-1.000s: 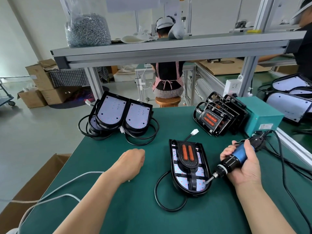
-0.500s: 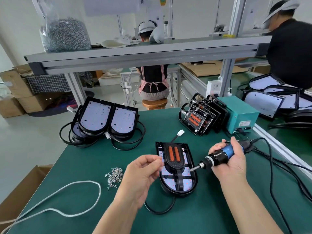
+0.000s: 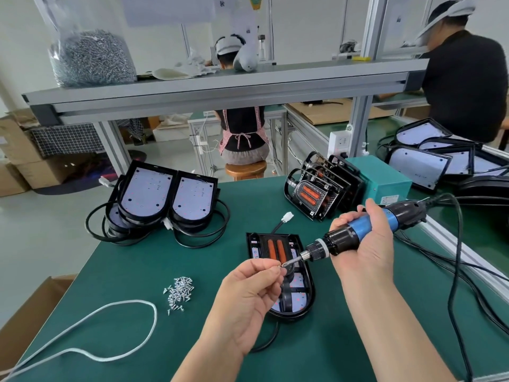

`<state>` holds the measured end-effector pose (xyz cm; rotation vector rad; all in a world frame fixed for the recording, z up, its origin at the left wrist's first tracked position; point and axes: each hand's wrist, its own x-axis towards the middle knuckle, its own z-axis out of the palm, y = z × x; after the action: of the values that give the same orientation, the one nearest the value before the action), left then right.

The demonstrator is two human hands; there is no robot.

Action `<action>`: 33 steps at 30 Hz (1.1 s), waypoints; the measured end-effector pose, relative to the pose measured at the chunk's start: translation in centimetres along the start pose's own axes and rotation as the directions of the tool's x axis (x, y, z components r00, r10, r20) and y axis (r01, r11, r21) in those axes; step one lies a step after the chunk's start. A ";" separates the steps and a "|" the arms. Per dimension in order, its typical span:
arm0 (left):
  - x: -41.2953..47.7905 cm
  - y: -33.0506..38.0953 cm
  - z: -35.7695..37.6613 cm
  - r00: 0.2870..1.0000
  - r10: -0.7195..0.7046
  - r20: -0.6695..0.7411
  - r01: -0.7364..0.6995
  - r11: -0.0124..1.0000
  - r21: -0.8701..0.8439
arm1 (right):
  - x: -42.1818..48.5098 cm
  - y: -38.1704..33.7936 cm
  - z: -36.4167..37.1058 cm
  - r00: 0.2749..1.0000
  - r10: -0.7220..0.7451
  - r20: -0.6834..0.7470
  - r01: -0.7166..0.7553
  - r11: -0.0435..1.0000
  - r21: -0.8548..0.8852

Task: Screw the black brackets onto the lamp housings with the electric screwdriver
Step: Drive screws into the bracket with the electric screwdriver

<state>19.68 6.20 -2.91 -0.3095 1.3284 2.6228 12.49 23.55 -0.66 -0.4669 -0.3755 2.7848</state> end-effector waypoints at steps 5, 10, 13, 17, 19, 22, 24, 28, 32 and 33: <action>-0.1 -0.2 0.0 0.999 0.029 0.014 -0.029 0.999 0.020 | -0.4 0.1 -0.1 1.000 -0.024 -0.009 0.023 1.000 -0.017; -0.2 -1.0 0.0 0.983 0.183 -0.029 -0.174 0.965 0.198 | -0.6 0.2 -0.3 0.999 -0.049 -0.016 0.049 0.998 -0.035; -0.2 -1.8 0.0 0.942 0.331 -0.052 -0.290 0.884 0.366 | -0.6 0.3 -0.4 0.997 -0.071 -0.021 0.070 0.996 -0.059; -0.1 -3.2 0.2 0.851 0.523 -0.046 -0.419 0.730 0.540 | -0.5 0.4 -0.5 0.994 -0.099 -0.056 0.092 0.990 -0.107; 0.1 -3.8 -0.1 0.790 0.613 -0.020 -0.470 0.626 0.622 | -0.4 0.5 -0.6 0.991 -0.112 -0.073 0.101 0.985 -0.141; 0.4 -4.3 -0.7 0.710 0.700 0.080 -0.530 0.455 0.716 | -0.3 0.7 -0.8 0.986 -0.134 -0.094 0.114 0.975 -0.192; 0.5 -4.4 -1.0 0.676 0.723 0.143 -0.556 0.373 0.742 | -0.2 0.8 -0.9 0.985 -0.138 -0.102 0.115 0.972 -0.205; 0.6 -3.9 -0.9 0.700 0.691 0.179 -0.541 0.350 0.765 | 0.1 0.6 -1.0 0.987 -0.125 -0.104 0.103 0.975 -0.196; 1.6 -2.2 -1.8 0.720 0.687 0.098 -0.433 0.334 0.837 | 0.9 0.0 -0.8 0.977 -0.203 -0.064 0.183 0.953 -0.240; 2.3 -1.8 -2.3 0.747 0.664 0.034 -0.370 0.372 0.851 | 1.2 -0.2 -0.7 0.970 -0.239 -0.039 0.221 0.940 -0.260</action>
<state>18.20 5.52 -6.19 -0.1511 3.0328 1.9414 11.68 24.26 -1.60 -0.5387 -0.7273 2.4972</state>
